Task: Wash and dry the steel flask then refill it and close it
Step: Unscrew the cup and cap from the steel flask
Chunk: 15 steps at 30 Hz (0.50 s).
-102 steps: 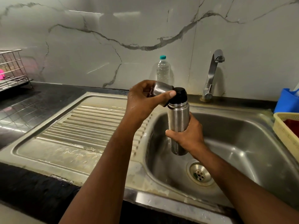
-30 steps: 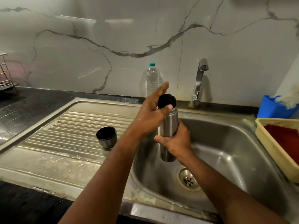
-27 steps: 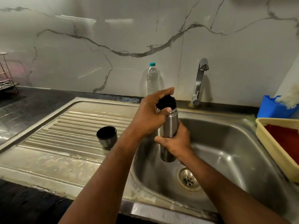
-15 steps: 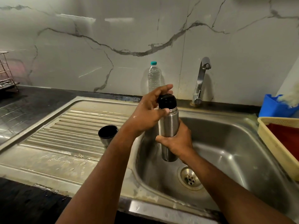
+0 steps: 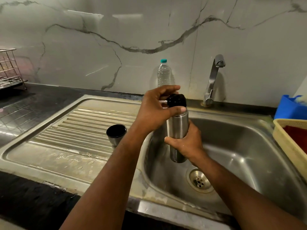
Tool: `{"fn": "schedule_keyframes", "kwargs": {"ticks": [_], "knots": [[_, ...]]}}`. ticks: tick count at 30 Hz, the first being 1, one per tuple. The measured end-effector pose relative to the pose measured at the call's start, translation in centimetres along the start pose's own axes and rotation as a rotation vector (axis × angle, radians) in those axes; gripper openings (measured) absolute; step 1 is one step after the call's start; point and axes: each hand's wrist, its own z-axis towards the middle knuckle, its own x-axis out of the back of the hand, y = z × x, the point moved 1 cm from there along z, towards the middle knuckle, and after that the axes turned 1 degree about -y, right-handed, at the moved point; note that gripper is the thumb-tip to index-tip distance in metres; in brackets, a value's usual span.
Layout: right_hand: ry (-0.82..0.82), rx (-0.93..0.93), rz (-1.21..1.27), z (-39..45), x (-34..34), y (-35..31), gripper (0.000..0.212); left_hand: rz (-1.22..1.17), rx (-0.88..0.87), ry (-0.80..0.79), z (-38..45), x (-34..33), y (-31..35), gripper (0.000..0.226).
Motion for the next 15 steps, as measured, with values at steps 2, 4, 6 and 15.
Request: {"fn": "schedule_keyframes", "kwargs": {"ticks": [2, 4, 6, 15], "knots": [[-0.005, 0.01, -0.004, -0.1, -0.1, -0.1, 0.081, 0.058, 0.037, 0.122, -0.1, -0.1, 0.1, 0.067], [-0.011, 0.029, -0.01, -0.2, -0.1, -0.3, 0.078, 0.146, 0.029, 0.191, -0.3, -0.5, 0.2, 0.068], [-0.018, 0.043, -0.021, -0.3, -0.2, -0.3, 0.08, 0.193, 0.008, 0.154, -0.5, -0.7, 0.2, 0.067], [-0.016, 0.042, -0.024, 0.0, 0.0, -0.1, 0.084, 0.124, -0.031, -0.045, -0.1, 0.6, 0.1, 0.062]]}}
